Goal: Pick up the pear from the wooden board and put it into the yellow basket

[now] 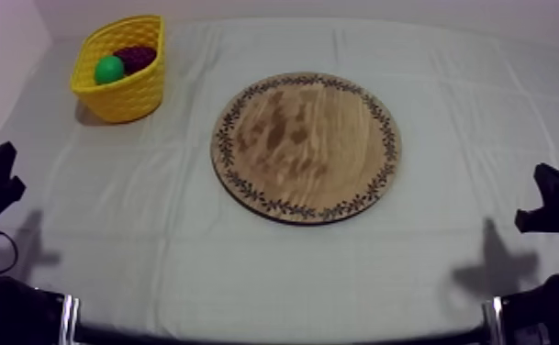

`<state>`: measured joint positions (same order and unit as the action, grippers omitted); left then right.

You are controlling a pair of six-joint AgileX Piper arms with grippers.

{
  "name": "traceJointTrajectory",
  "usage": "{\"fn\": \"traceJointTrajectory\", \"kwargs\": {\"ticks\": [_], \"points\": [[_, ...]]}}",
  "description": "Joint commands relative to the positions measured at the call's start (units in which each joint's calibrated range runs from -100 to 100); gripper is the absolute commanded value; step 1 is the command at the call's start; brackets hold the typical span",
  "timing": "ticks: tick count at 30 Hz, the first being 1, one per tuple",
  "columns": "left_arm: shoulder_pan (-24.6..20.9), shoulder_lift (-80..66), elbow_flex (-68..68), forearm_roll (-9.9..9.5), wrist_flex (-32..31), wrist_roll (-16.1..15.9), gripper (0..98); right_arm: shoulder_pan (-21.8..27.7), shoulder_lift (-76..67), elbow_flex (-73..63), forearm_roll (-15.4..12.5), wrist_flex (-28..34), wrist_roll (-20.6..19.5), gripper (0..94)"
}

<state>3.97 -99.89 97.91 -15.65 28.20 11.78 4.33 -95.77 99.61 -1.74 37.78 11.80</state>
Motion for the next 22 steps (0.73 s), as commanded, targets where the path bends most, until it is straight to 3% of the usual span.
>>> {"fn": "traceJointTrajectory", "kwargs": {"ticks": [1,13,22], "points": [[0.0,-0.1,-0.3,0.5,1.9,-2.5,6.5,0.0,0.0,0.1,0.0,0.0,0.0,0.5],[0.0,-0.1,-0.8,1.44,4.8,-3.0,7.8,0.0,0.0,0.1,0.0,0.0,0.0,0.5],[0.0,-0.1,-1.1,2.26,6.9,-5.7,7.6,0.0,0.0,0.1,0.0,0.0,0.0,0.5]]}}
